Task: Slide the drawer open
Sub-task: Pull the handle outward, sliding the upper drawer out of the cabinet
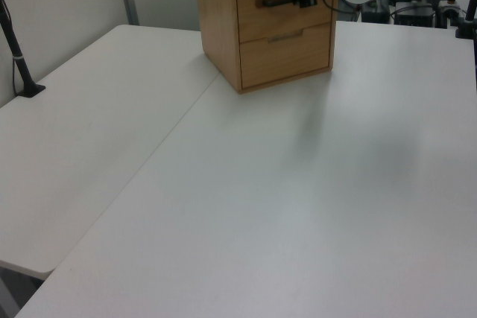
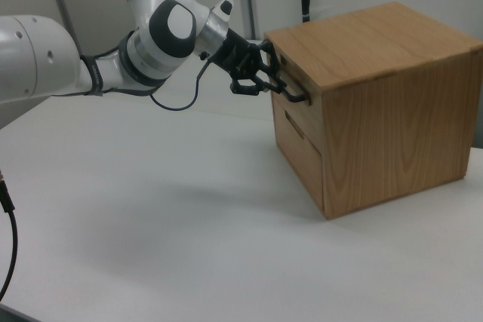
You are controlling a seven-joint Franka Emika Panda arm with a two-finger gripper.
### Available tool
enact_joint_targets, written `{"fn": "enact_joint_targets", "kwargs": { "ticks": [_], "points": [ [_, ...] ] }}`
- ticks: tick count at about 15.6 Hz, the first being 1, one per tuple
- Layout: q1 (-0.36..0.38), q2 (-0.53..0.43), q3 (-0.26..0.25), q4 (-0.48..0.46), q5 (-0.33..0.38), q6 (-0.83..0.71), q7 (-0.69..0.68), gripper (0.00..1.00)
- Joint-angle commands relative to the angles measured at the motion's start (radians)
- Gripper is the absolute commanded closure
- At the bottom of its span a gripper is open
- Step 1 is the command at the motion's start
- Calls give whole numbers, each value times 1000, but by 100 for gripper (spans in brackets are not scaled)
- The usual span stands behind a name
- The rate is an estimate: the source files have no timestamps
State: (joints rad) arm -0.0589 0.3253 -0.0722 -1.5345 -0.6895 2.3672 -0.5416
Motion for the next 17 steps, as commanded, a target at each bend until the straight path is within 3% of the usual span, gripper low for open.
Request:
{"fn": "enact_joint_targets", "kwargs": {
  "ticks": [1,6,9,17],
  "points": [
    [4,5,-5,14,-28,17,-9,94],
    [13,-23,-3,2,-41,11,34,95],
    [47,-69,-1,-58,-73,4,103,95],
    [132,-201,2,-183,-68,-83,150,95]
  ]
}}
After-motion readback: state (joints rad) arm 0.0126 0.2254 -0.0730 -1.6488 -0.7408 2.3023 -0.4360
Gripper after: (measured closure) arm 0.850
